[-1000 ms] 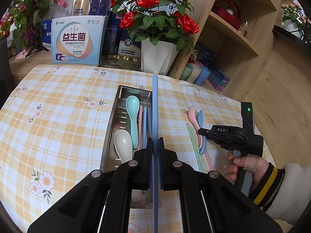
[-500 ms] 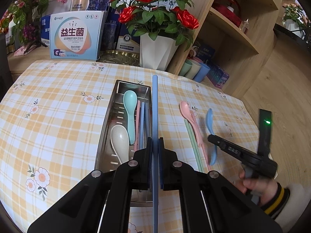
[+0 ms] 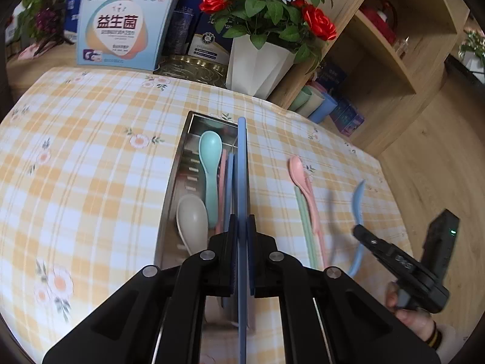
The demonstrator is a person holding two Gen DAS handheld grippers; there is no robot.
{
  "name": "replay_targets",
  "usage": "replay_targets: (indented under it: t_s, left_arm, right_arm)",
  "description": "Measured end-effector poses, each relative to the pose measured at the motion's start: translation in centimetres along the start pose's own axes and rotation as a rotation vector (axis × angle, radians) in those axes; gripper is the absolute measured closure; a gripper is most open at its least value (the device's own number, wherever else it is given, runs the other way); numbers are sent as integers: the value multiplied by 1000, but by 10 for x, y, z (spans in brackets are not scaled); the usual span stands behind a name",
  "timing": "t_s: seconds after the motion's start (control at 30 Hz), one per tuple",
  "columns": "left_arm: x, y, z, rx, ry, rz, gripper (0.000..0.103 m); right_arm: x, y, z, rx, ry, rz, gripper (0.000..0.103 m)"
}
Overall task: Organize utensils
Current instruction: 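Lower the blue chopstick into the tray and open the left tool while the right lifts the blue spoon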
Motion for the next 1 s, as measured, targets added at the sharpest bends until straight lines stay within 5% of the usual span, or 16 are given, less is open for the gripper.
replay_targets:
  t_s: [0.43,1.0]
  left_arm:
    - [28,13,-78,25,154,32,97]
    - [27,9,-98,47,203,-25,91]
  right_arm:
    - [6,-24,15,23,-25,-70,88]
    - [4,-32,12,22,-10,-90,88]
Point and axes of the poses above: each gripper's, at about its wrist camera, not at the fingertips, and z roughly against the way its jaws point, y to its left, x to its top, the point moved 9 cm from there along -z, roughly the way its jaws point, and after that the axes turned 8 degrees about y, right-handed, at the moved point
